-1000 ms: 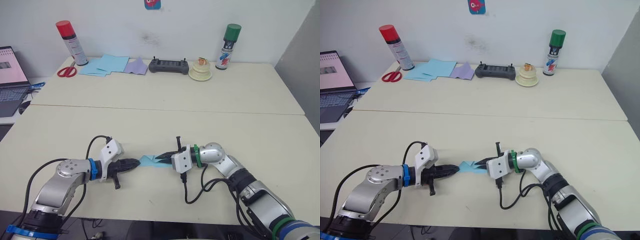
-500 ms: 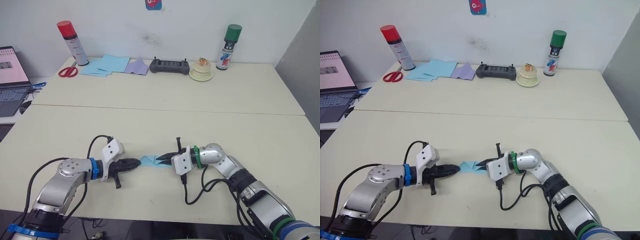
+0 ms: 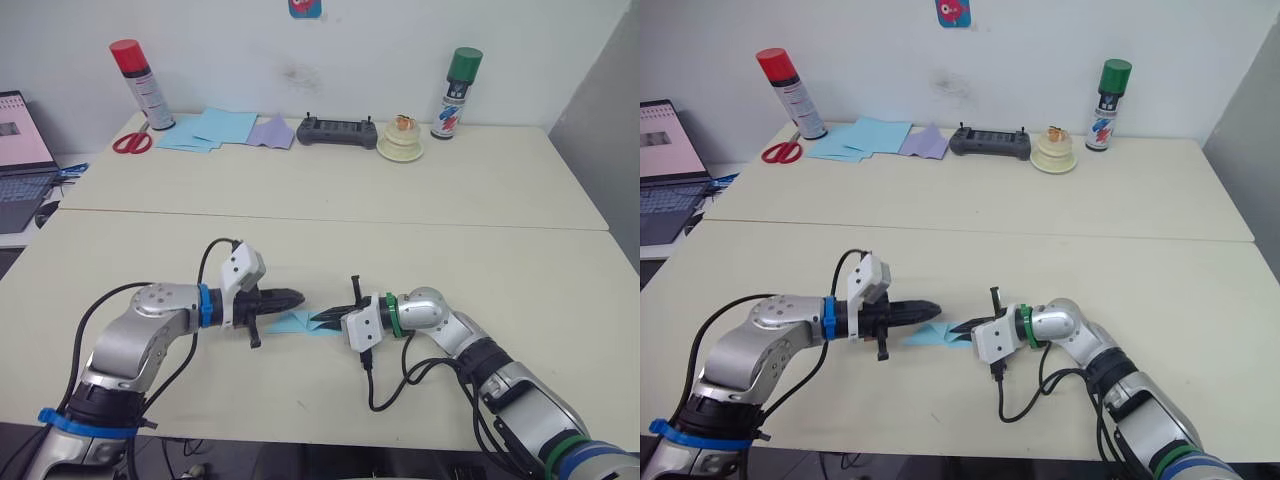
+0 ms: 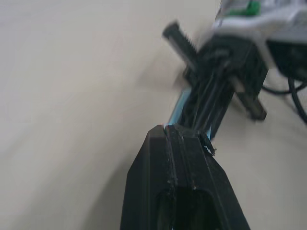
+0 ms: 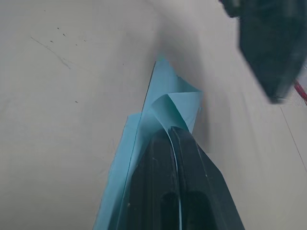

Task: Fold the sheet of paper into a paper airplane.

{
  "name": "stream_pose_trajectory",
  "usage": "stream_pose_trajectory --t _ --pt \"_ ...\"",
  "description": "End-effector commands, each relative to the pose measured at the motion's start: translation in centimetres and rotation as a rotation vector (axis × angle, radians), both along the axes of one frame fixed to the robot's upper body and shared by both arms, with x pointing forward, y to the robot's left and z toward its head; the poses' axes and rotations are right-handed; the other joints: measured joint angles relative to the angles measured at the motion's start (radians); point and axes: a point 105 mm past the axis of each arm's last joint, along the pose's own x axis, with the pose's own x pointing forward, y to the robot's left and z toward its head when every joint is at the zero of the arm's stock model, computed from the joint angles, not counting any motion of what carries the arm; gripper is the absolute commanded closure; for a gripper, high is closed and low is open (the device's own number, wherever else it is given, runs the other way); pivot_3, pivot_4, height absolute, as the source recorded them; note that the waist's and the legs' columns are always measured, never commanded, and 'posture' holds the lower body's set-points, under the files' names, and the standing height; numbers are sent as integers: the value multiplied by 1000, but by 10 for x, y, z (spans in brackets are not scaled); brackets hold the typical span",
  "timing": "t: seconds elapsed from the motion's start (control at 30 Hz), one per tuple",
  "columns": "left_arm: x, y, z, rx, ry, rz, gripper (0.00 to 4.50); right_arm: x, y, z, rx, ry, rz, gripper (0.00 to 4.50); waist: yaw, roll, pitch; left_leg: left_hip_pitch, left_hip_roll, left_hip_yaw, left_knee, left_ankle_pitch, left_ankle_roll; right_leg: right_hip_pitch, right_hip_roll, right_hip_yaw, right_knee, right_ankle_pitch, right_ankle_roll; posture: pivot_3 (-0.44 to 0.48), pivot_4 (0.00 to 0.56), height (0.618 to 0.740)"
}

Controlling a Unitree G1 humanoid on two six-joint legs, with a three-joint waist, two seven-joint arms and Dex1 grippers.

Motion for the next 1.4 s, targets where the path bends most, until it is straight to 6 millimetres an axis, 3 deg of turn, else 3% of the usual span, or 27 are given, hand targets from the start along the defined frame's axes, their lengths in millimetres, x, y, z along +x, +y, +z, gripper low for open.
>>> stream_pose_trajectory --t 0.03,0.3,1.2,1.3,1.4 --pt "1 -12 -3 25 -34 -25 4500 -6 -7 -22 -72 62 -7 4465 0 0 0 0 0 0 0 0 0 0 0 0 0 0 -1 0 150 740" --pt "-9 -1 -36 187 -8 -60 4500 -6 -8 -21 -66 72 -20 4465 0 0 0 0 0 0 0 0 0 -1 1 0 0 2 -3 0 150 740" --pt "-8 -2 -62 230 -30 -67 4500 -9 -22 -19 -103 102 -11 4465 8 0 0 -2 -2 0 0 0 0 0 -2 0 0 1 0 0 150 740" --pt "-8 -4 -64 230 -26 -72 4500 -11 -27 -18 -104 135 -12 3867 11 0 0 -2 -2 0 1 0 0 0 -2 0 0 1 0 0 150 740" --pt "-7 -7 -65 228 -25 -74 4500 -14 -34 -16 -117 147 -12 2944 11 0 -1 -2 -2 0 1 0 0 0 -2 0 0 1 0 0 150 740"
